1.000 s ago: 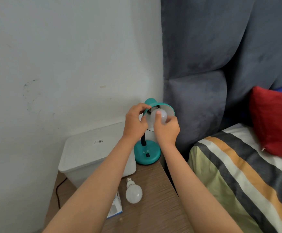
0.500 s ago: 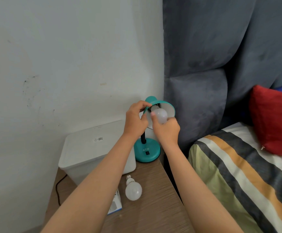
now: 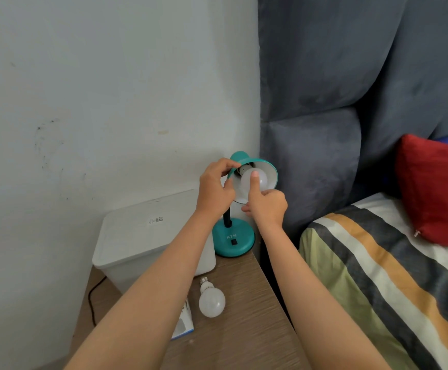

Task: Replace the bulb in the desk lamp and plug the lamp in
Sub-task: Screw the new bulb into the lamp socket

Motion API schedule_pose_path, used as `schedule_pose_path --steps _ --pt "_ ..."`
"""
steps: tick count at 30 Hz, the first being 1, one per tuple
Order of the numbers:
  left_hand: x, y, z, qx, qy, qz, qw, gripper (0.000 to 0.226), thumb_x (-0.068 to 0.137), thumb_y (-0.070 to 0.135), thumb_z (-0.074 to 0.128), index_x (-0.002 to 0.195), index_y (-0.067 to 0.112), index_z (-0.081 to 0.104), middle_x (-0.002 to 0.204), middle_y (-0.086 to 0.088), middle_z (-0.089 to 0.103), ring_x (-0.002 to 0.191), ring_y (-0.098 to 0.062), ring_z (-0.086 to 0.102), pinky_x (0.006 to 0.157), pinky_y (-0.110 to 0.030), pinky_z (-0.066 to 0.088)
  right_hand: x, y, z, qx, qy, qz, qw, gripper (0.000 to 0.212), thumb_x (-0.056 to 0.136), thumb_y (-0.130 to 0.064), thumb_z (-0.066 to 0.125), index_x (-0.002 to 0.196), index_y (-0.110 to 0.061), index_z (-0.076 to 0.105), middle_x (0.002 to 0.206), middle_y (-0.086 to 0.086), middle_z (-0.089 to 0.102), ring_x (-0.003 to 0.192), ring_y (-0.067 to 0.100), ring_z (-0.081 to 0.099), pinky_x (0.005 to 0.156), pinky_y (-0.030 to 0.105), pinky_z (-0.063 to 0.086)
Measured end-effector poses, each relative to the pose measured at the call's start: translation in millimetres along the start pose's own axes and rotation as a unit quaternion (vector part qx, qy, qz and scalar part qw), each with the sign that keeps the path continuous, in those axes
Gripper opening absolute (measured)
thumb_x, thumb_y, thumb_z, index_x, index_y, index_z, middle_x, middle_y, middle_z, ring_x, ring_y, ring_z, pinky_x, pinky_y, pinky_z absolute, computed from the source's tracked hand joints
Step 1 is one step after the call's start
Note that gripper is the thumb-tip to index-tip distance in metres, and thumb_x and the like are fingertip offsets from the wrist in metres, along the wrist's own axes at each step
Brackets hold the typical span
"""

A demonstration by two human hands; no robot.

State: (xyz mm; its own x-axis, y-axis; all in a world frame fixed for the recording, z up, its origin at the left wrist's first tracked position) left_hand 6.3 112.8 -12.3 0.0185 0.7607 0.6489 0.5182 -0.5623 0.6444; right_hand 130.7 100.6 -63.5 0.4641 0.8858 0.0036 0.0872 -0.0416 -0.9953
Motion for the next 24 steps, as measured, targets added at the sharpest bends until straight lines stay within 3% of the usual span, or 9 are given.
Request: schedule_pose_path --steps 3,5,7,9,12,16,20,22,24 --pt "-1 0 0 -0.002 0.001 -0.004 1.000 0.039 0.075 -0.013 0.052 0.098 0.016 0.064 0.101 -0.004 0.066 0.095 -0.012 0.060 0.086 -0.005 0.042 -5 -3 -6 0.031 0.048 -0.068 0.996 0.059 0.078 -0.051 0.067 0.108 -0.005 0.048 0.103 0.008 0.058 0.089 0.017 0.057 0.066 0.018 0.044" --pt "-1 0 0 -0.005 0.002 -0.002 1.000 0.039 0.075 -0.013 0.052 0.098 0.016 0.064 0.102 -0.005 0.066 0.096 -0.013 0.061 0.087 -0.006 0.043 -9 -7 -6 0.017 0.039 -0.126 0.991 0.067 0.074 -0.039 0.076 0.124 -0.011 0.040 0.111 0.007 0.048 0.093 0.014 0.048 0.067 0.012 0.039" --pt "0 -1 0 -0.006 0.003 -0.006 1.000 0.038 0.076 -0.013 0.052 0.098 0.016 0.064 0.102 -0.005 0.066 0.095 -0.013 0.061 0.086 -0.007 0.044 -9 -9 -6 -0.003 0.029 -0.155 0.987 0.070 0.074 -0.031 0.077 0.131 -0.016 0.039 0.112 0.007 0.047 0.094 0.014 0.047 0.075 0.019 0.043" --pt "0 -1 0 -0.008 0.004 -0.006 1.000 0.038 0.075 -0.013 0.052 0.098 0.016 0.064 0.101 -0.005 0.066 0.094 -0.014 0.061 0.086 -0.008 0.044 -8 -10 -7 -0.016 0.032 -0.164 0.986 0.063 0.076 -0.028 0.075 0.130 -0.016 0.043 0.115 0.011 0.052 0.097 0.019 0.052 0.075 0.023 0.045" --pt "-1 0 0 -0.009 0.003 -0.004 1.000 0.037 0.076 -0.013 0.053 0.097 0.016 0.064 0.100 -0.004 0.066 0.094 -0.013 0.061 0.086 -0.009 0.045 -5 -8 -6 -0.030 0.036 -0.166 0.985 0.053 0.079 -0.030 0.072 0.123 -0.013 0.048 0.114 0.014 0.056 0.100 0.022 0.055 0.070 0.018 0.038" --pt "-2 0 1 -0.011 0.005 -0.013 1.000 0.037 0.076 -0.012 0.052 0.097 0.016 0.064 0.101 -0.004 0.066 0.095 -0.012 0.061 0.086 -0.008 0.045 -6 -6 -4 0.004 0.031 -0.154 0.988 0.054 0.079 -0.036 0.072 0.121 -0.013 0.047 0.111 0.014 0.059 0.095 0.027 0.063 0.061 0.011 0.038" --pt "-2 1 0 -0.009 0.004 -0.014 1.000 0.037 0.076 -0.012 0.053 0.098 0.016 0.063 0.101 -0.003 0.066 0.094 -0.011 0.060 0.084 -0.006 0.044 -7 -10 -2 -0.016 0.020 -0.198 0.980 0.054 0.077 -0.020 0.074 0.123 -0.015 0.047 0.113 0.007 0.049 0.090 0.020 0.057 0.064 -0.001 0.038" --pt "-1 1 0 -0.008 0.006 -0.016 1.000 0.038 0.076 -0.012 0.053 0.097 0.017 0.063 0.100 -0.003 0.066 0.094 -0.011 0.060 0.084 -0.007 0.045 -6 -10 -1 -0.028 0.026 -0.186 0.982 0.053 0.078 -0.023 0.074 0.122 -0.013 0.047 0.115 0.011 0.055 0.097 0.024 0.058 0.071 0.007 0.040" --pt "-1 0 0 -0.005 0.005 -0.014 1.000 0.039 0.075 -0.013 0.052 0.097 0.017 0.063 0.101 -0.003 0.066 0.094 -0.012 0.061 0.085 -0.007 0.045 -5 -8 0 -0.010 0.032 -0.139 0.990 0.048 0.082 -0.032 0.070 0.117 -0.007 0.047 0.110 0.014 0.060 0.093 0.023 0.059 0.067 0.010 0.041"
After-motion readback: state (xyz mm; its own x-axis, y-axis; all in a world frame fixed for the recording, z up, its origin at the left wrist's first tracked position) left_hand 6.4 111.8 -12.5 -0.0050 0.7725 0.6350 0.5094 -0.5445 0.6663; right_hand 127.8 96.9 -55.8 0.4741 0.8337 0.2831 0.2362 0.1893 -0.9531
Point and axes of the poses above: each hand's wrist, its own x-axis towards the middle knuckle, its own z-axis out of the palm, y = z × x, the point moved 4 cm from there along x, towards the middle knuckle
